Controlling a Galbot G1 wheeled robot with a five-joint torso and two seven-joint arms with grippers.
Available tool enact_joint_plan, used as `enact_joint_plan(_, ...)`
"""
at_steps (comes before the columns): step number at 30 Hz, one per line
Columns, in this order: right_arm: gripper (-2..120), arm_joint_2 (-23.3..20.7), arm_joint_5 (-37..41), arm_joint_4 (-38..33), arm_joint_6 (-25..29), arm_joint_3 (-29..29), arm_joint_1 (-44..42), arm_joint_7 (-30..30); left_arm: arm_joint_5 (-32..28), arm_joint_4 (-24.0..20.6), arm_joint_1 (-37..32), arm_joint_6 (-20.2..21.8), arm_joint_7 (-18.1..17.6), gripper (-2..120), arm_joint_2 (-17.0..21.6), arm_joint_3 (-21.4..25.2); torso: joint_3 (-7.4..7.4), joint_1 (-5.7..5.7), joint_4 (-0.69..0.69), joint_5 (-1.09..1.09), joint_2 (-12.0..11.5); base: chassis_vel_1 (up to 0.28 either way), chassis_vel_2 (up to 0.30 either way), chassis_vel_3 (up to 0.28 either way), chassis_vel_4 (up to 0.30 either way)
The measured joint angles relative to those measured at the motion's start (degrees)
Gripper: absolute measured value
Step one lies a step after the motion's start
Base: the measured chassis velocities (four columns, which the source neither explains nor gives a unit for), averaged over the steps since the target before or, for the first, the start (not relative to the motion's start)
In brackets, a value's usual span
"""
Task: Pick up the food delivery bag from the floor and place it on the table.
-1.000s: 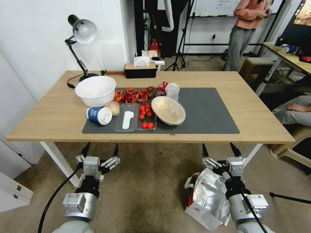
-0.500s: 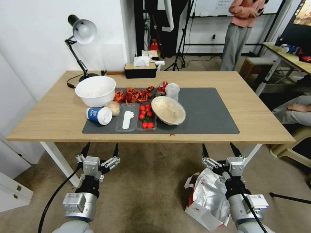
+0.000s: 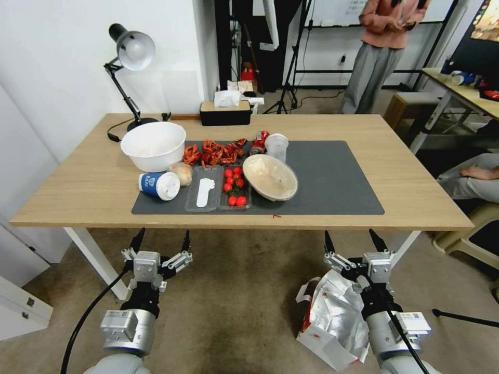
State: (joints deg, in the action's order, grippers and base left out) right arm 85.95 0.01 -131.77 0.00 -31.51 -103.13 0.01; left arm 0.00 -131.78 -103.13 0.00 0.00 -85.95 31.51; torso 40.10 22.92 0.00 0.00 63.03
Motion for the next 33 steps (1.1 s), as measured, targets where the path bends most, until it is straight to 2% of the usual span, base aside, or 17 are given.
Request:
enact_joint_plan(14,100,0.36,0.34,-0.15,-0.77,-0.03,-0.26,-0.57,-0.65,0.00,0.10,0.23,-0.24,100,0.19,-0.18,0.00,0.00,0.01,0.00,0.00,0.000,0.000,0.000,0.000)
enact_joint_plan(16,100,2.13,1.93,-1.03,-4.22,-0.22,-1.53,-3.24,-3.34,-0.14,0.50,1.63,-1.48,100,0.97,-1.08,0.00,0.00,0.01,0.00,0.00,0.000,0.000,0.000,0.000)
enact_joint_plan(17,100,4.09,3.71,-2.04,-7.95,-0.41,-2.94,-6.18,-6.28,-0.46,0.96,3.18,-2.85,100,1.80,-2.09,0.00,0.00,-0.02,0.00,0.00,0.000,0.000,0.000,0.000)
enact_joint_plan(19,100,5.27,4.75,-2.53,-9.93,-0.64,-3.75,-8.15,-8.59,-0.70,1.28,4.38,-3.90,100,2.50,-2.86,0.00,0.00,-0.03,-0.01,0.00,0.000,0.000,0.000,0.000)
enact_joint_plan(21,100,5.88,5.21,-2.71,-9.95,-1.78,-3.83,-9.51,-13.97,-1.24,2.04,7.19,-6.39,100,4.06,-4.65,0.00,0.00,0.00,-0.01,0.00,0.000,0.000,0.000,0.000)
enact_joint_plan(22,100,5.88,5.21,-2.71,-9.95,-1.78,-3.83,-9.51,-13.97,-1.24,2.04,7.19,-6.39,100,4.06,-4.65,0.00,0.00,0.00,-0.01,0.00,0.000,0.000,0.000,0.000)
enact_joint_plan(24,100,5.88,5.21,-2.54,-9.19,-2.44,-3.55,-9.69,-17.81,-1.61,2.61,9.18,-8.16,100,5.19,-5.98,0.00,0.00,0.00,0.00,0.00,0.000,0.000,0.000,0.000)
enact_joint_plan(26,100,5.70,5.23,-2.28,-8.58,-2.83,-3.35,-9.77,-20.03,-0.48,3.04,7.26,-8.57,100,5.68,-6.73,0.00,0.00,-0.01,0.01,0.00,0.000,0.000,0.000,0.000)
enact_joint_plan(33,100,5.37,5.39,-0.88,-7.14,-3.31,-2.75,-9.84,-20.61,1.22,3.28,4.38,-8.17,100,5.80,-7.01,0.00,0.00,0.00,0.01,0.00,0.000,0.000,0.000,0.000)
